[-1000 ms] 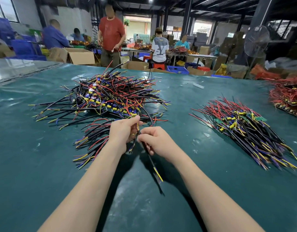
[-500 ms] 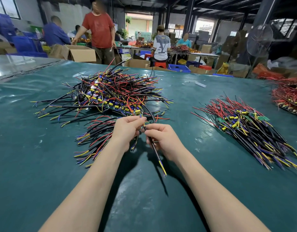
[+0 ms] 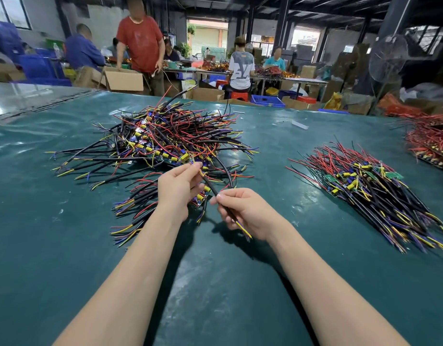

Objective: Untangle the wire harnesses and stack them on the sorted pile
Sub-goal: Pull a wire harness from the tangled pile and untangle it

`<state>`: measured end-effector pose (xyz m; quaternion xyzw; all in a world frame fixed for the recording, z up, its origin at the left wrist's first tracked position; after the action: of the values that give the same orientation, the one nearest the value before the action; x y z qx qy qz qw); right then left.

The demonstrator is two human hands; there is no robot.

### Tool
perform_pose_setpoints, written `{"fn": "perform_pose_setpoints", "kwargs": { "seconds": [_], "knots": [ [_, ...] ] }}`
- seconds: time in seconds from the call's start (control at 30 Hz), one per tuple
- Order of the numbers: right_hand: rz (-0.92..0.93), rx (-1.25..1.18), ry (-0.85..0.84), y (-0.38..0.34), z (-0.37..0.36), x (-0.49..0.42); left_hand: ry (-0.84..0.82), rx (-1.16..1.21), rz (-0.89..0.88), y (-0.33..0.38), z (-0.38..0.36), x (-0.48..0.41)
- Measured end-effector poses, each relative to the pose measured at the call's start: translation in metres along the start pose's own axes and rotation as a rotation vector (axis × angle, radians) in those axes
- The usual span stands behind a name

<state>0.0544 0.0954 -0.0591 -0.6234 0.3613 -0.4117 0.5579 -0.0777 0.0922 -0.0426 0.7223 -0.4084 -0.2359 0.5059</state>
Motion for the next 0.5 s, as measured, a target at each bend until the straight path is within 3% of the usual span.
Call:
{"fn": "perform_pose_setpoints", "kwargs": {
  "seconds": [0.13,0.33,0.5],
  "knots": [
    [0.051,0.13,-0.073,0.0,-0.007,0.004,0.034,-0.063,-0.101,0.001,-0.002,0.0],
    [0.257,0.173,-0.111,-0.014,-0.012,0.009,0.034,0.031,0.016,-0.004,-0.001,0.0],
    [0.152,0.193,-0.162,-0.006,-0.008,0.011,0.062,0.055,-0.05,0.003,0.006,-0.009]
  ]
}}
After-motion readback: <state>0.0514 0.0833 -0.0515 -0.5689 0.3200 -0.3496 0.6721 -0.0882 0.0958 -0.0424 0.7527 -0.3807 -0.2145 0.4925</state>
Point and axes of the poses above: each hand's wrist, its own x-axis away from the middle knuckle, its own z-axis out of the back of the hand, y = z × x, the point moved 3 cm from there along -x, towards the middle knuckle, and after that the axes turned 10 degrees about y, right-handed, at the moved point
